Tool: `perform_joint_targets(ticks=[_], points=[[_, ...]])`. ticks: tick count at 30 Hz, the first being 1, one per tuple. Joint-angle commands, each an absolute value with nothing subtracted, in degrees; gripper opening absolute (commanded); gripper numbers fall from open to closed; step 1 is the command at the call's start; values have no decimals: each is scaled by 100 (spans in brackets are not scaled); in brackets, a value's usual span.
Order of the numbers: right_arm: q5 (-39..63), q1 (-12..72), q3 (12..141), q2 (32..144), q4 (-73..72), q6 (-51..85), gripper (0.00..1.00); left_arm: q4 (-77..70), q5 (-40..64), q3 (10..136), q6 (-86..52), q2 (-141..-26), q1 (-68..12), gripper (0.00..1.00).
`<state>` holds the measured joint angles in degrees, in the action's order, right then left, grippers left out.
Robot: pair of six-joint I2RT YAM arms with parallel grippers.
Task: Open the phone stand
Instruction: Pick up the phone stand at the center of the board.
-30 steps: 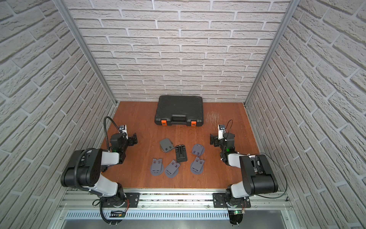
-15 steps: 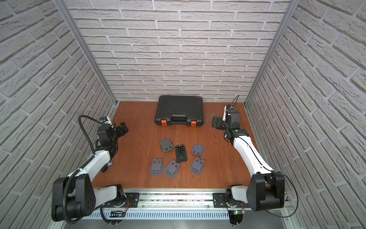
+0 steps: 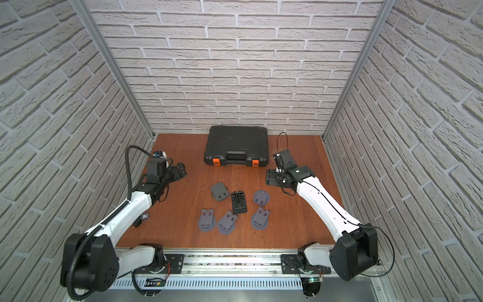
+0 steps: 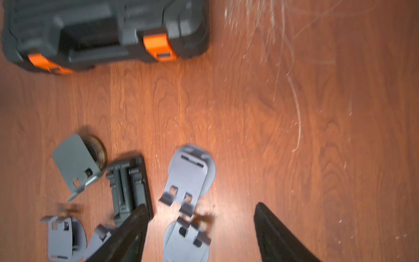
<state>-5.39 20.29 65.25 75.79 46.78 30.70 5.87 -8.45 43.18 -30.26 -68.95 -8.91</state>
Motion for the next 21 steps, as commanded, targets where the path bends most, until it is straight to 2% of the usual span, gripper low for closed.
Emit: perform_joint_targets(ticks=[1,10,21], points=[[-950,2437,6653,7815,5260,3845,77,1117,-1274,4579,-3171,-6979,-1228,98],[-819,2828,6565,8893,4821,4617,86,1499,-1890,4887,-3155,-7215,-2273,98],[-781,2827,7033,10099,4702,4706,89,1356,-1916,4852,-3295,-7351,-2626,98]])
